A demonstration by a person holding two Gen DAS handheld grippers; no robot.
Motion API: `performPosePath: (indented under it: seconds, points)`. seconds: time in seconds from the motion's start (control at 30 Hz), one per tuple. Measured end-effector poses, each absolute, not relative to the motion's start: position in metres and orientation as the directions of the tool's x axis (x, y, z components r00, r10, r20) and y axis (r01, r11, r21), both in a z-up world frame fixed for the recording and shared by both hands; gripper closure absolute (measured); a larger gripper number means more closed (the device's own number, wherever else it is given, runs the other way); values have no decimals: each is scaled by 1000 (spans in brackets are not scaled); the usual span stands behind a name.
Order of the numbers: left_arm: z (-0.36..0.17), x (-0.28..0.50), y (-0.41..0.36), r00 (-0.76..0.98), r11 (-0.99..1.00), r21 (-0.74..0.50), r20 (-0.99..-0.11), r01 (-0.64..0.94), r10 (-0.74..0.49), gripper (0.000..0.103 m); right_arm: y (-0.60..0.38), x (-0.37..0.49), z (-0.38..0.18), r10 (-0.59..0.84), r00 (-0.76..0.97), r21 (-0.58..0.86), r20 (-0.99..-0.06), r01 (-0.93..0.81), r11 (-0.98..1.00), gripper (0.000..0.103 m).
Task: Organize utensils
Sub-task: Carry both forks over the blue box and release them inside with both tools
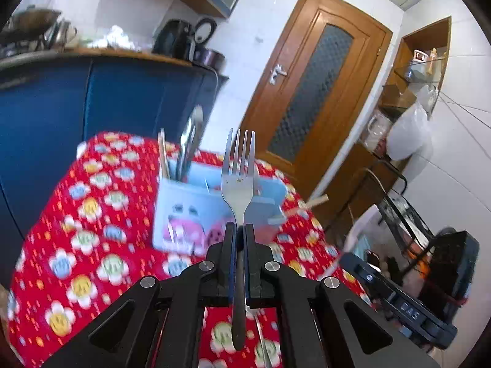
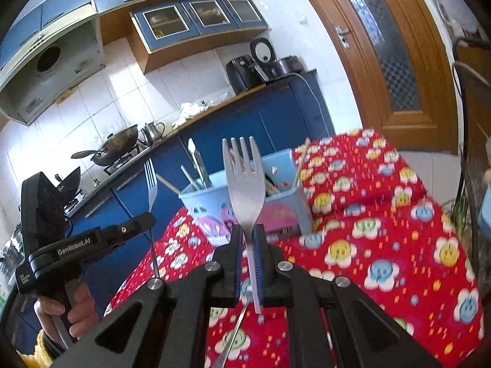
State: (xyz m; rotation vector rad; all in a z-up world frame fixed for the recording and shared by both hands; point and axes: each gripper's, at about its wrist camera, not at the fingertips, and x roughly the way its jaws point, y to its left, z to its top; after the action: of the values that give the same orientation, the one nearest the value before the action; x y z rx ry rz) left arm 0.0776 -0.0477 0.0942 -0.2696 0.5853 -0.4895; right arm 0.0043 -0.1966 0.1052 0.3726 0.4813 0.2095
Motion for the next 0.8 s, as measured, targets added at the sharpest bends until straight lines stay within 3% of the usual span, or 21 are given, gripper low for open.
performPosePath:
  seconds: [0.5, 0.8]
  points:
    - [142, 131, -54, 877, 914, -267, -295, 305, -379, 99, -196, 50, 141, 235, 905, 307, -354, -124, 943, 94]
    - [144, 162, -58, 924, 941, -226, -236, 250, -302, 99, -198, 85, 152, 181, 927, 241, -328, -103, 965, 94]
